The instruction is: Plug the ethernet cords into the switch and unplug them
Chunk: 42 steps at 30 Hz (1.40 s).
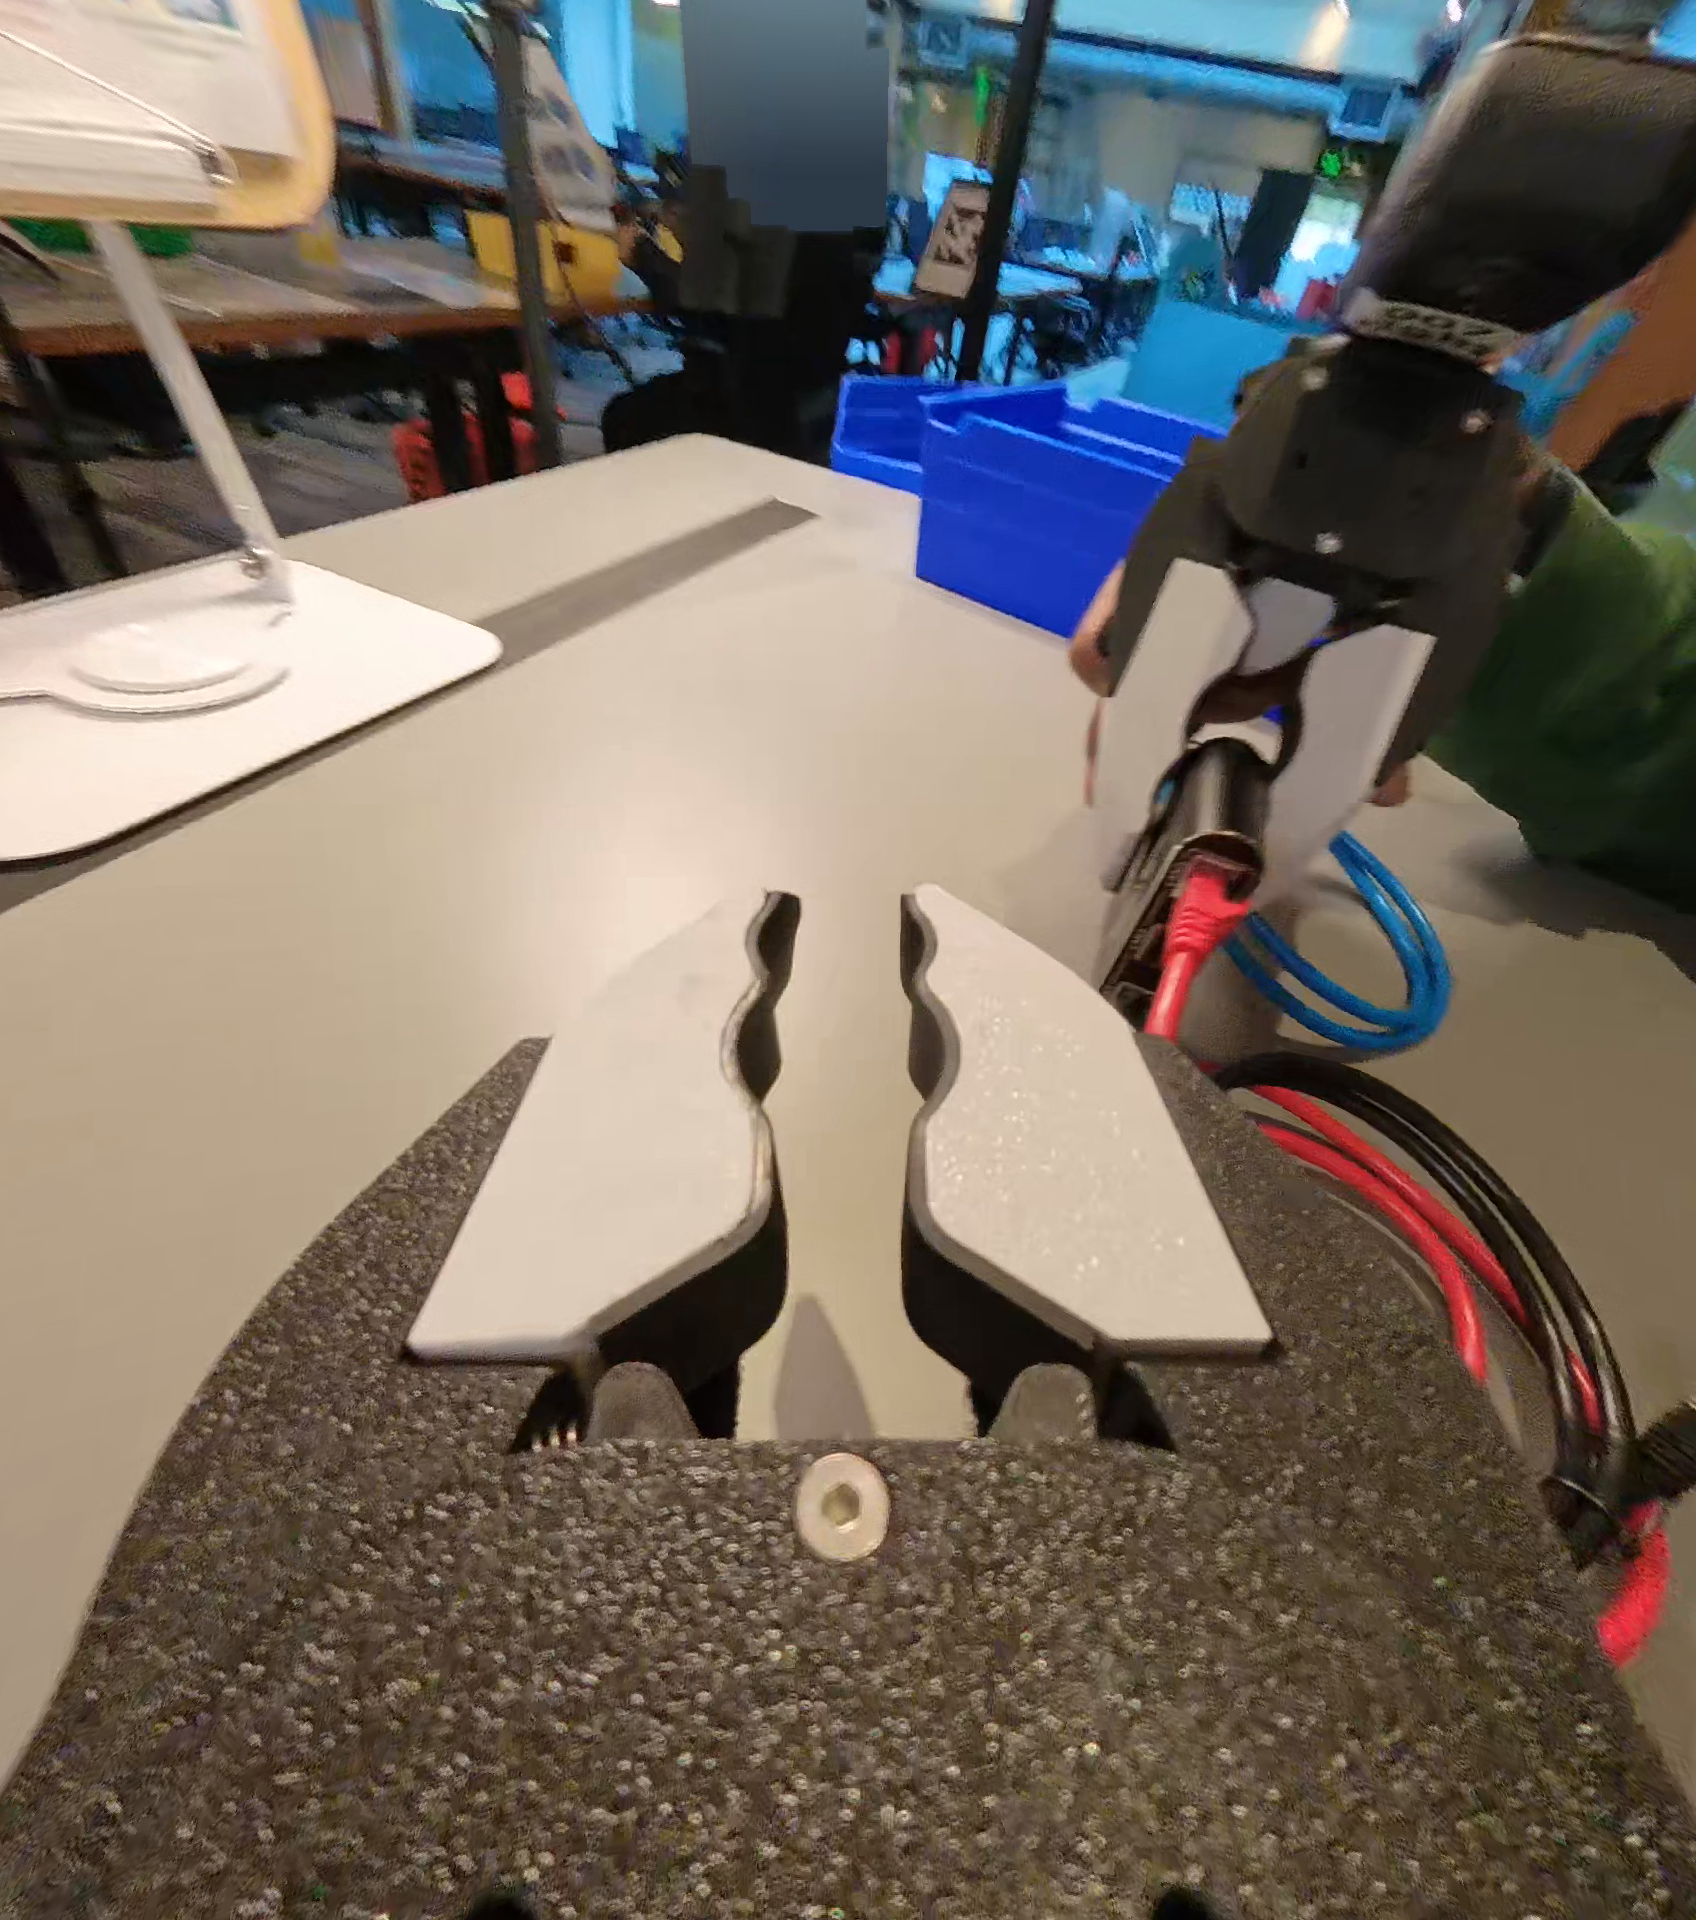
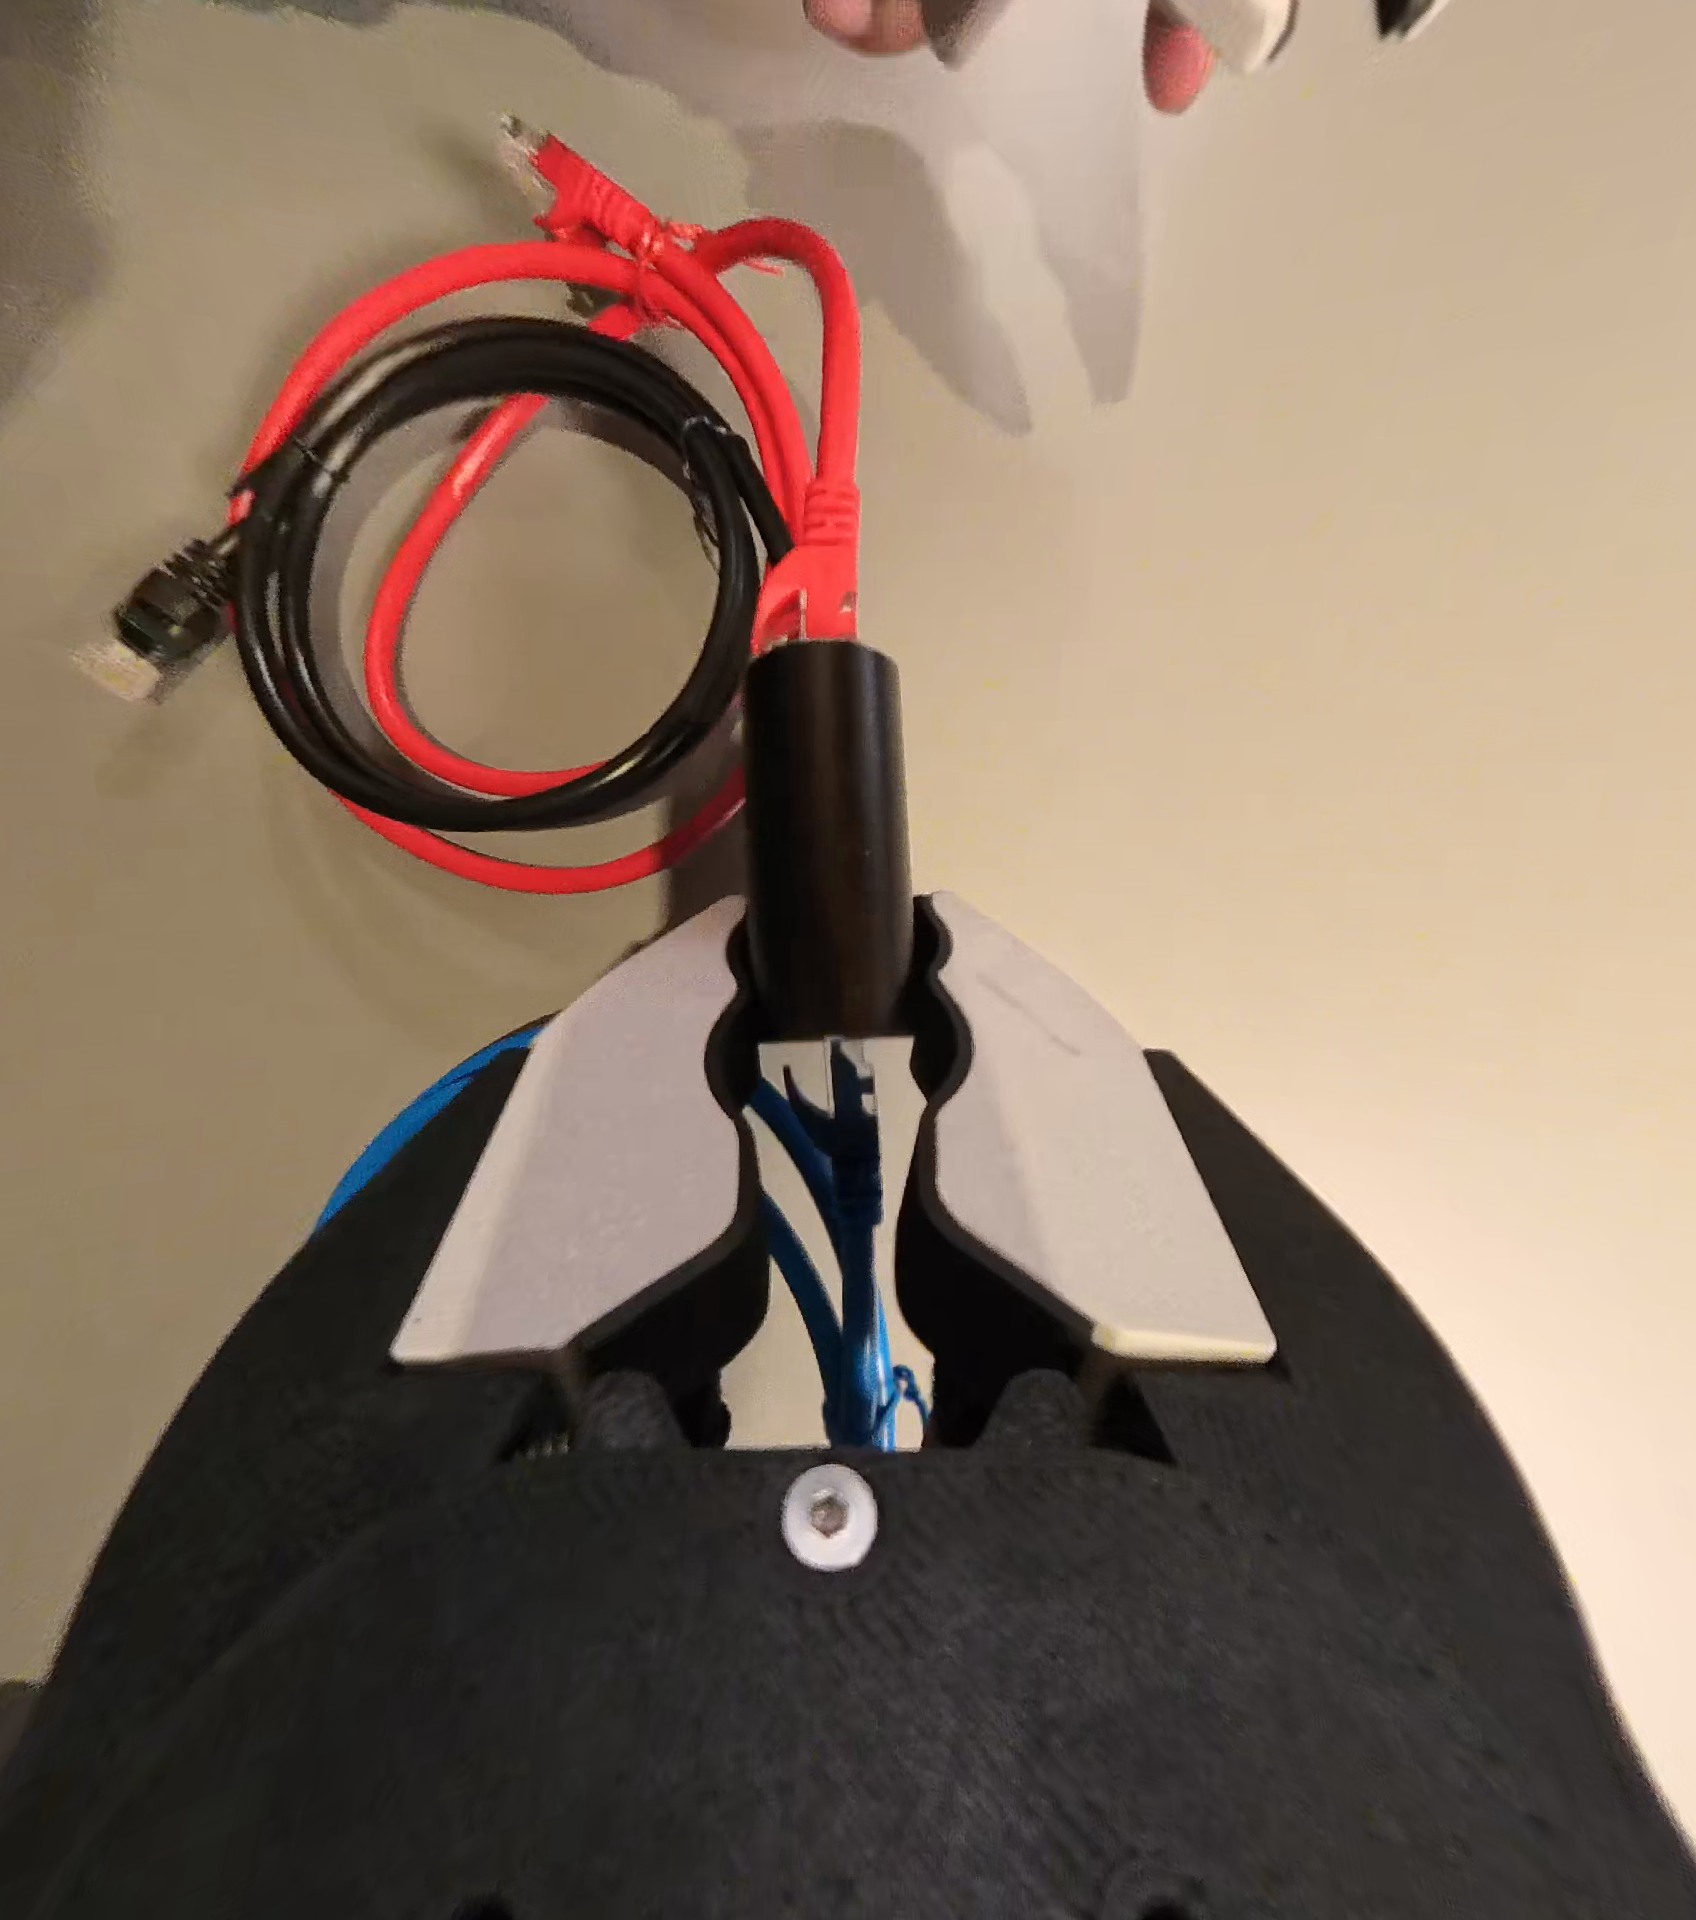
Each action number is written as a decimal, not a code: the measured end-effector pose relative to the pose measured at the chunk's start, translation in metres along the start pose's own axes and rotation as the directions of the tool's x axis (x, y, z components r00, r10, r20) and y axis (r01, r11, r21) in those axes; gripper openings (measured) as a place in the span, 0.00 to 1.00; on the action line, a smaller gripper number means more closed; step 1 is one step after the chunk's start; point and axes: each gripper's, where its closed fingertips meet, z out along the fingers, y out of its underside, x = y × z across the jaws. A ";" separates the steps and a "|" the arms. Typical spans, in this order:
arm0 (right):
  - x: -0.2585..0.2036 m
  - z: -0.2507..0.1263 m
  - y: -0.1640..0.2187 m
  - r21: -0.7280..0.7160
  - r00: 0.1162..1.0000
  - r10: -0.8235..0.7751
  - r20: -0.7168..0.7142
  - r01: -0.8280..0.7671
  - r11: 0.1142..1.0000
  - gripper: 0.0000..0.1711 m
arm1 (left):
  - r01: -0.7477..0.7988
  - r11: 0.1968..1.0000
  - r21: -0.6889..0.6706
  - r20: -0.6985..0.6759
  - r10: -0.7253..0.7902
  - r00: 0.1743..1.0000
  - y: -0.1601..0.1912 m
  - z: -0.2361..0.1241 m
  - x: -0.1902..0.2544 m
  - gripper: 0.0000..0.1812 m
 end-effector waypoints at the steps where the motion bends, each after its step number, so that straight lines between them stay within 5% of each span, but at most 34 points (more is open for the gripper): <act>1: 0.001 -0.004 -0.002 0.011 1.000 0.001 -0.007 0.000 1.000 0.15 | 0.014 1.000 0.021 0.015 -0.014 1.000 0.001 -0.001 -0.005 0.11; 8: 0.015 -0.050 -0.008 0.070 0.990 0.020 -0.141 -0.011 0.997 0.15 | 0.051 0.998 0.037 0.054 -0.053 0.997 0.007 0.000 -0.017 0.11; 14: 0.041 -0.135 -0.001 0.201 0.899 0.165 -0.405 -0.088 0.976 0.15 | 0.019 0.999 0.037 0.062 -0.021 0.998 0.006 0.001 -0.014 0.10; 19: 0.068 -0.256 0.030 0.456 0.632 0.459 -0.625 -0.181 0.871 0.15 | 0.002 1.000 0.029 0.065 -0.004 0.998 0.007 0.003 -0.011 0.09; 23: 0.072 -0.351 0.094 0.621 0.329 0.652 -0.683 -0.208 0.756 0.15 | -0.017 1.000 0.009 0.065 0.016 0.998 0.009 0.005 -0.008 0.09; 26: 0.064 -0.388 0.149 0.686 0.177 0.723 -0.668 -0.231 0.690 0.15 | -0.029 1.000 -0.002 0.066 0.029 0.997 0.011 0.006 -0.007 0.09; 30: 0.054 -0.390 0.227 0.764 0.027 0.811 -0.585 -0.317 0.562 0.15 | -0.033 0.999 -0.006 0.070 0.033 0.997 0.011 0.007 -0.007 0.08; 35: 0.048 -0.343 0.315 0.787 -0.109 0.869 -0.483 -0.488 0.377 0.15 | -0.034 0.999 -0.007 0.070 0.034 0.997 0.011 0.008 -0.006 0.08; 42: 0.051 -0.323 0.340 0.740 -0.149 0.836 -0.528 -0.564 0.367 0.19 | -0.065 0.997 -0.032 0.064 0.067 0.996 0.014 0.011 -0.001 0.08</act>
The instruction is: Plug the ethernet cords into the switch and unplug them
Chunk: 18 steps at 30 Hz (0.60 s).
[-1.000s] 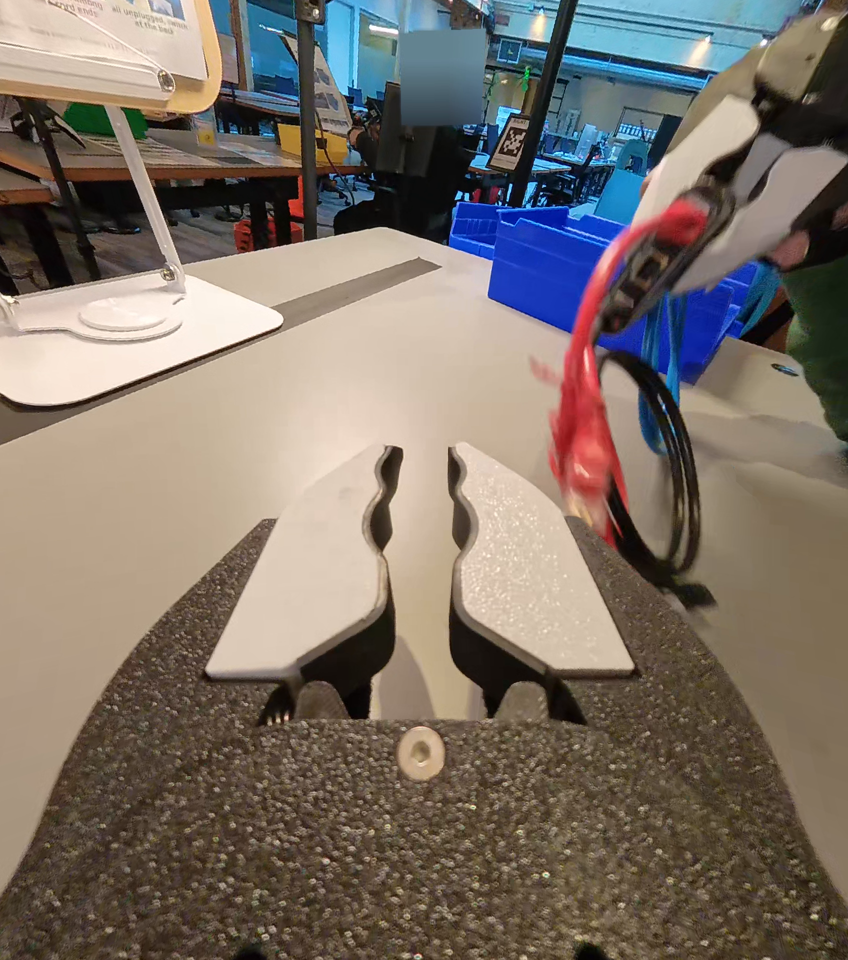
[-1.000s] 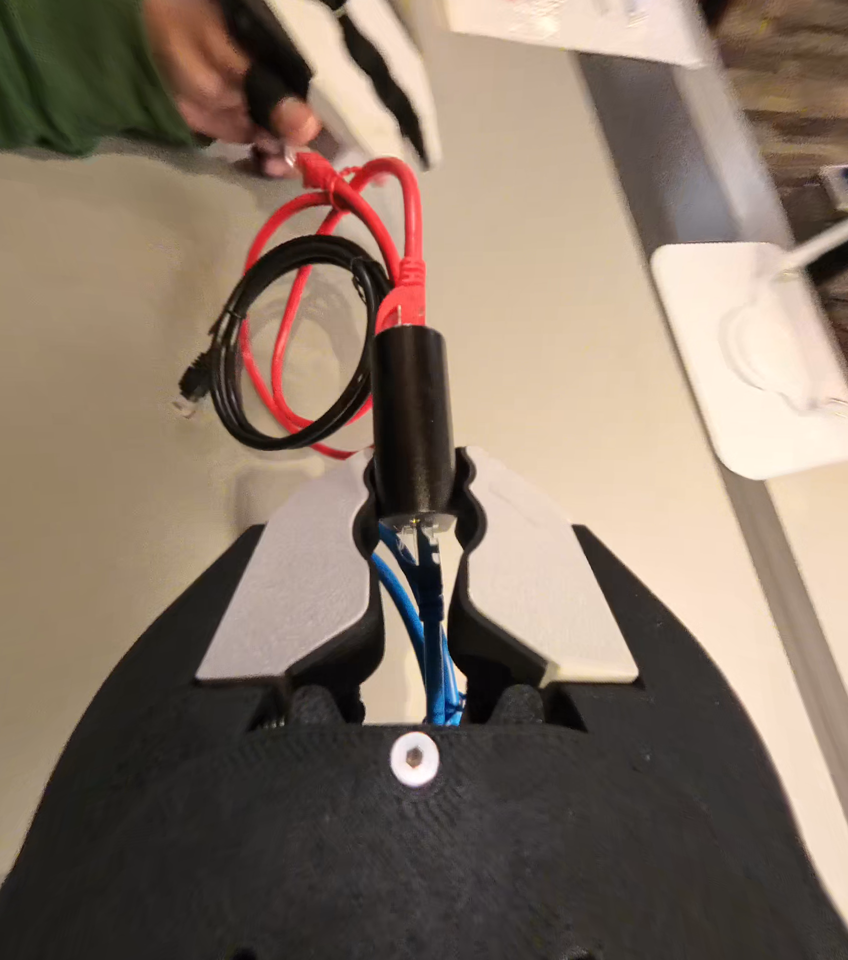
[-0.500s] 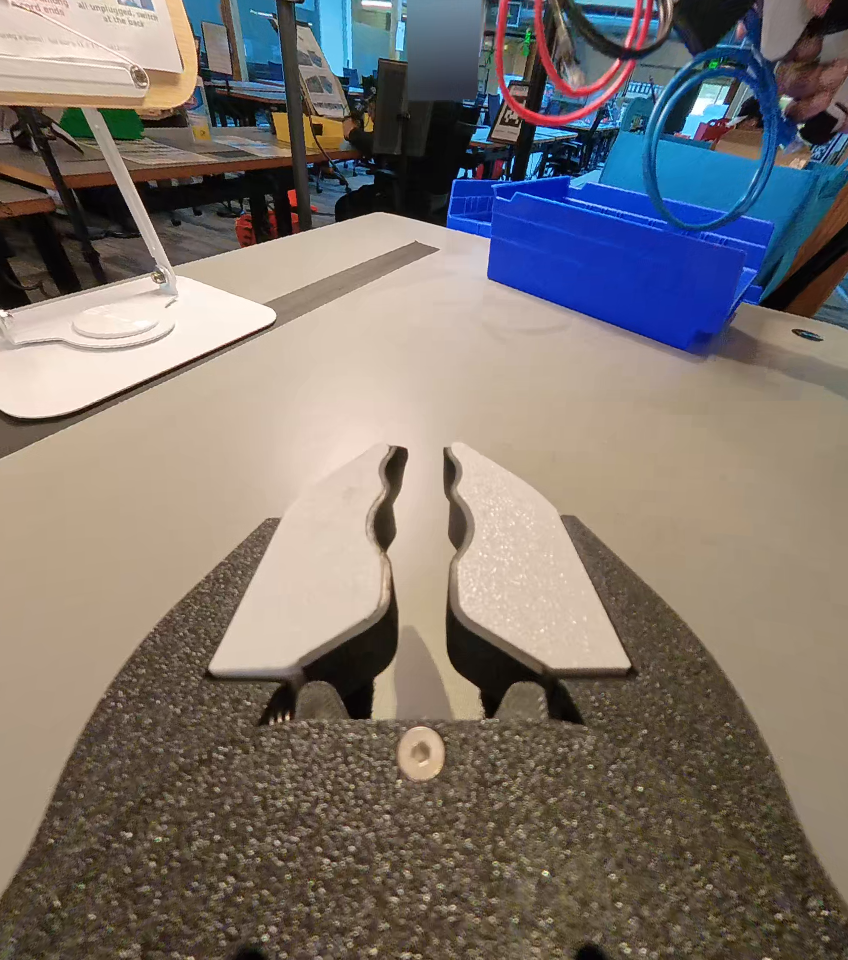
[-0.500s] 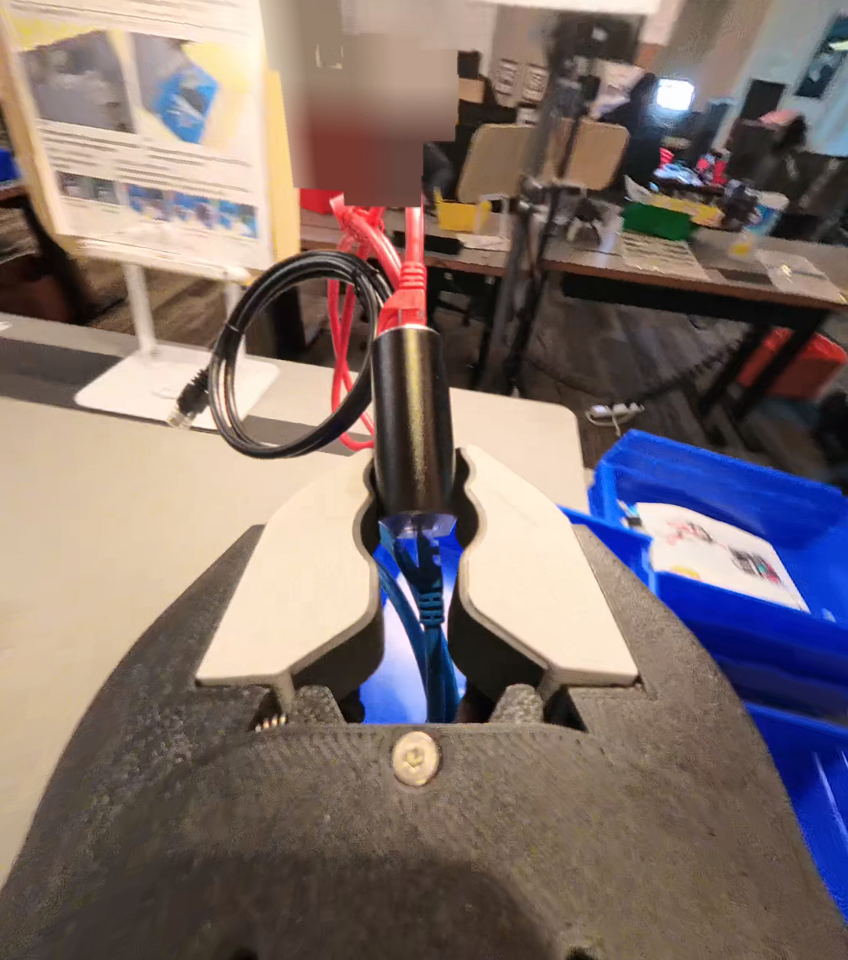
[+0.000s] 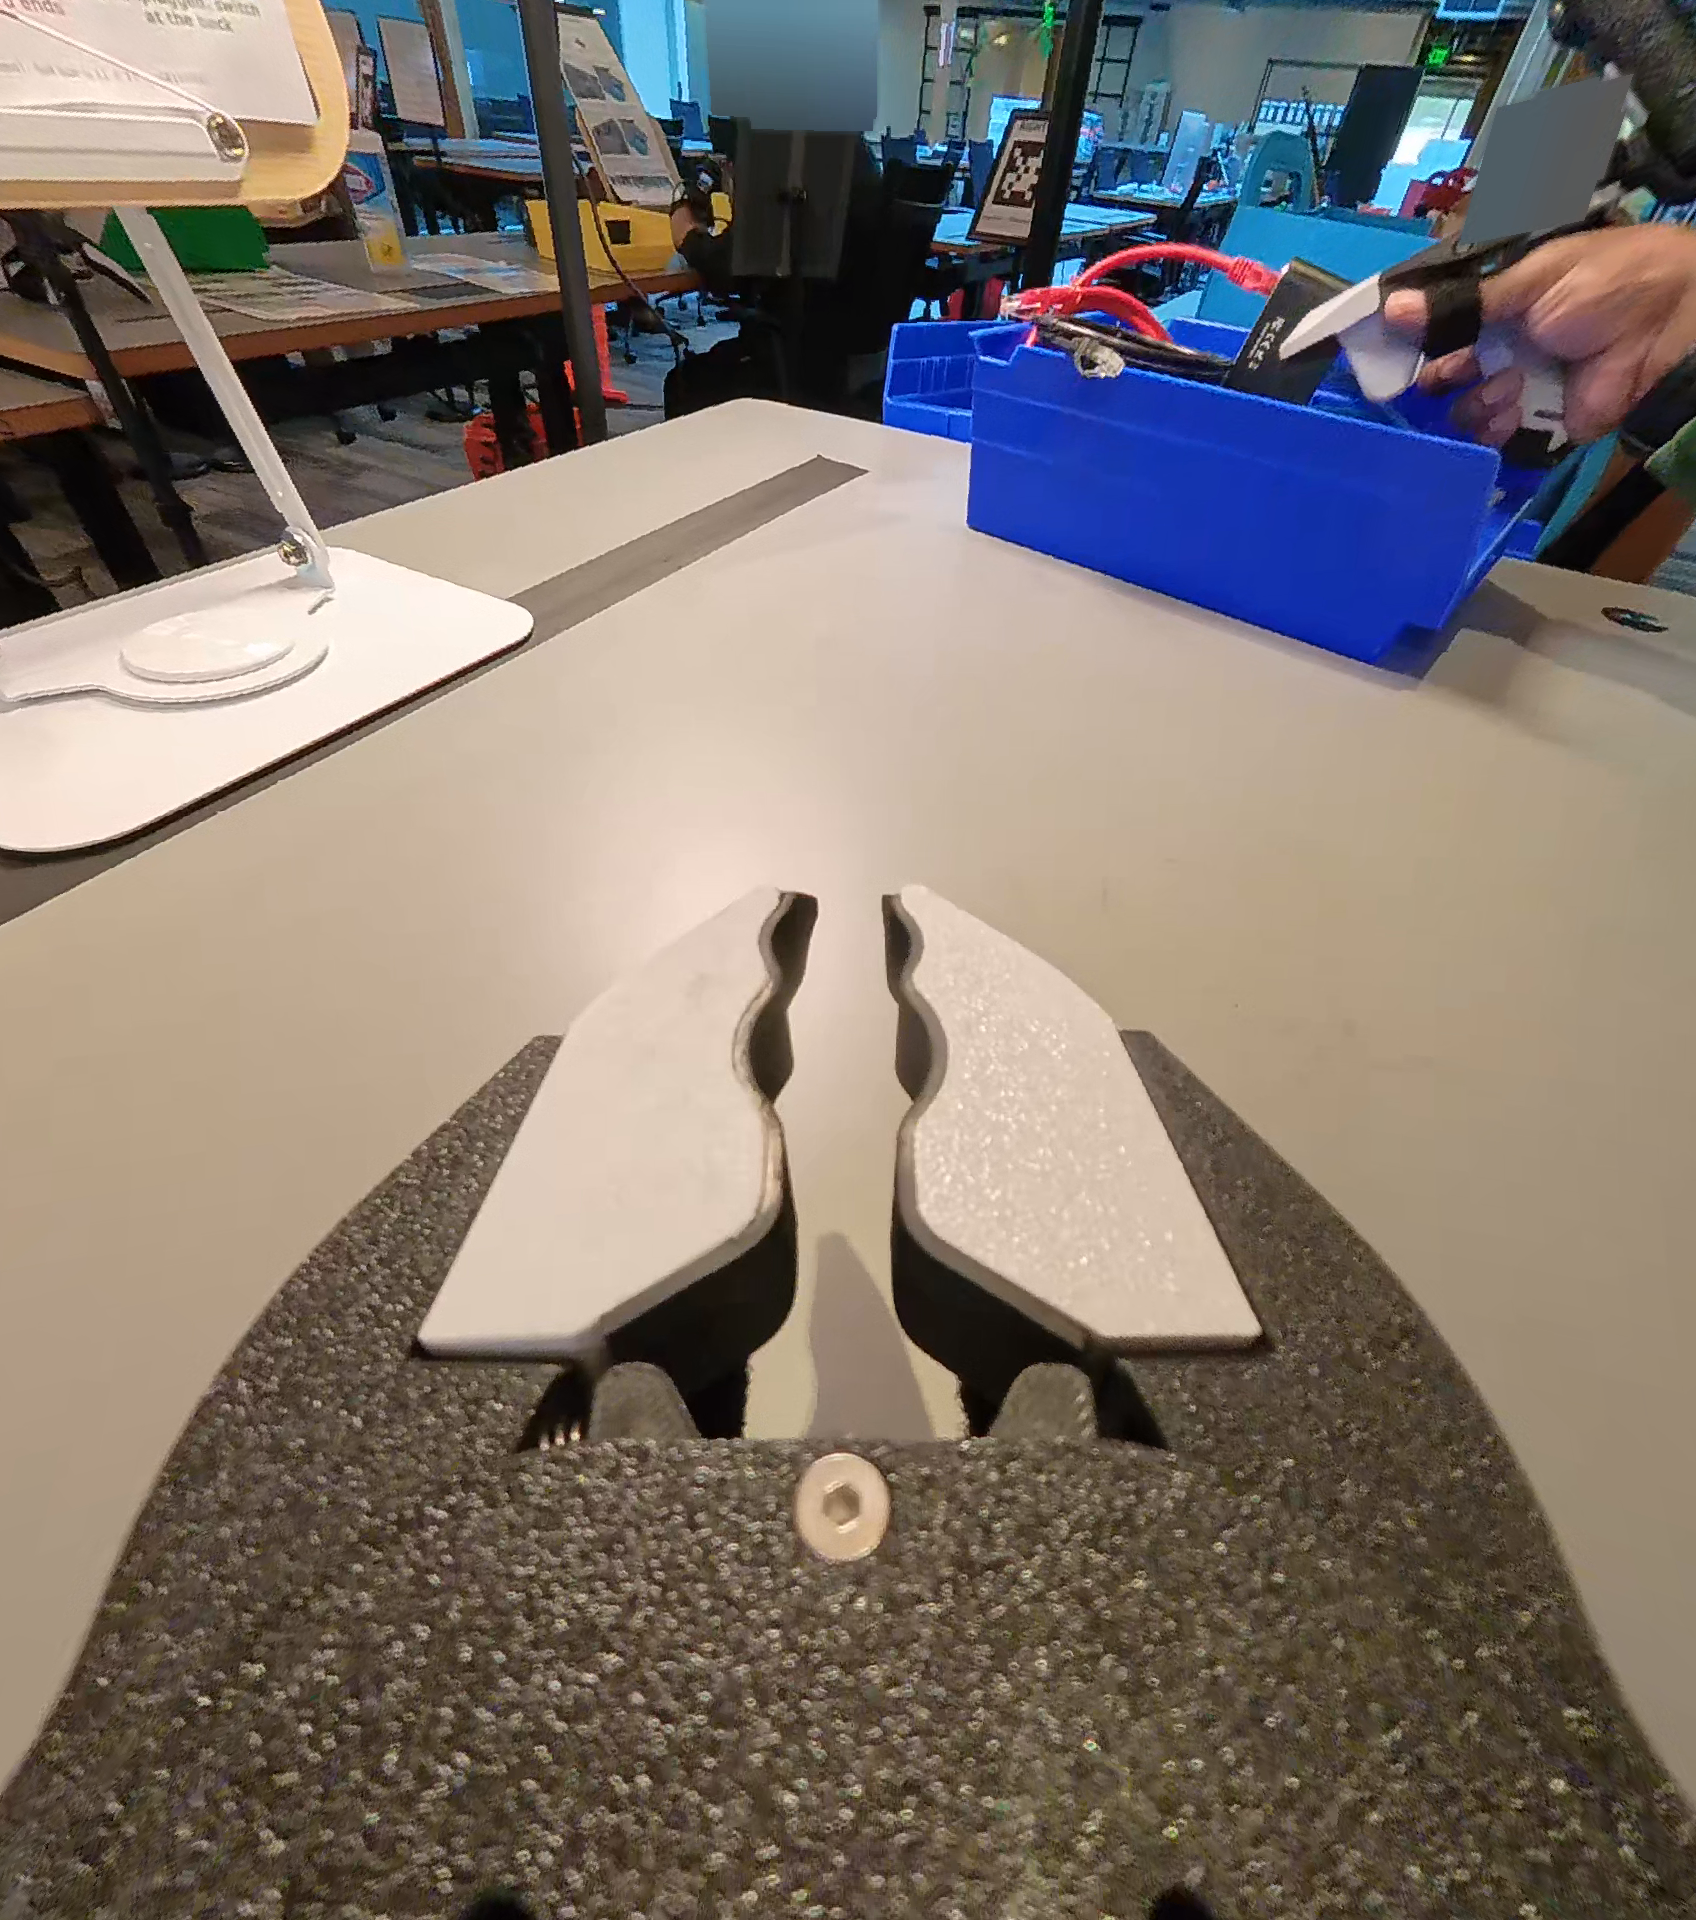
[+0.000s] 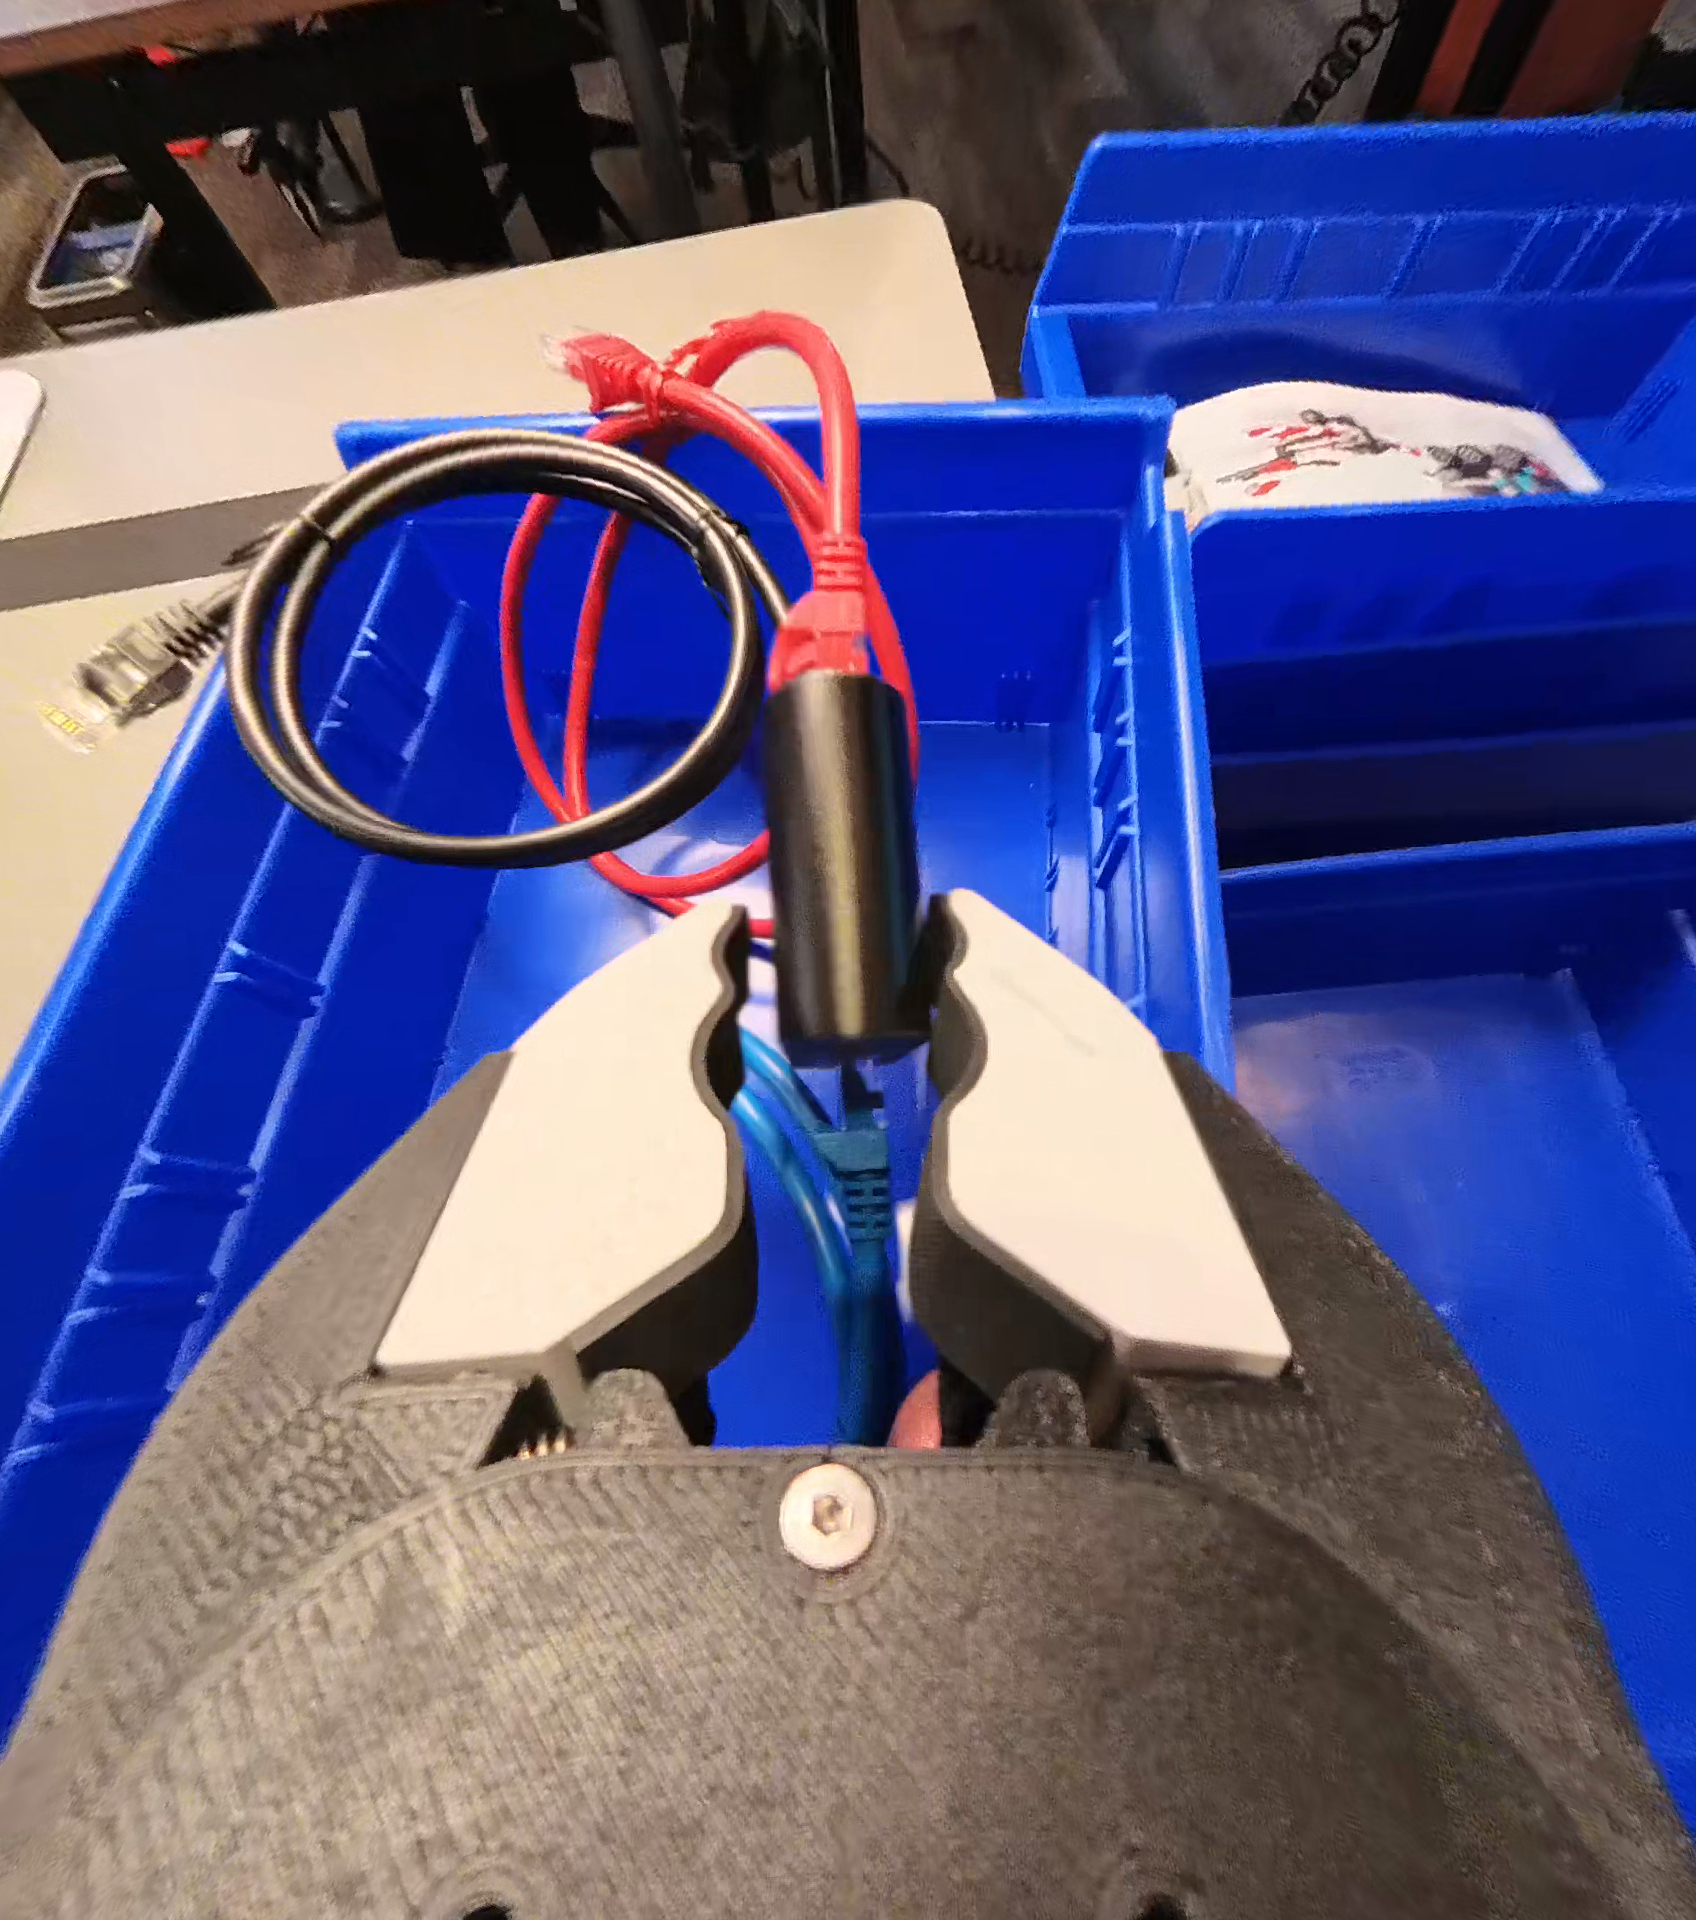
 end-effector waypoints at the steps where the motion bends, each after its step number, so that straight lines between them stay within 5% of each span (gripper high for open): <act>1: 0.001 -0.004 -0.002 -0.002 1.000 -0.021 -0.014 0.021 1.000 0.24 | -0.003 1.000 -0.001 -0.003 0.003 1.000 0.000 0.000 0.001 0.09; 9: -0.038 -0.055 -0.019 0.076 0.958 -0.287 0.017 0.285 0.955 0.30 | -0.021 1.000 -0.014 -0.024 0.021 0.999 0.002 0.003 0.006 0.13; 18: -0.142 -0.076 0.059 0.182 0.888 -0.315 0.334 0.267 0.946 0.39 | -0.034 0.998 -0.045 0.046 0.036 0.998 0.004 -0.007 0.016 0.20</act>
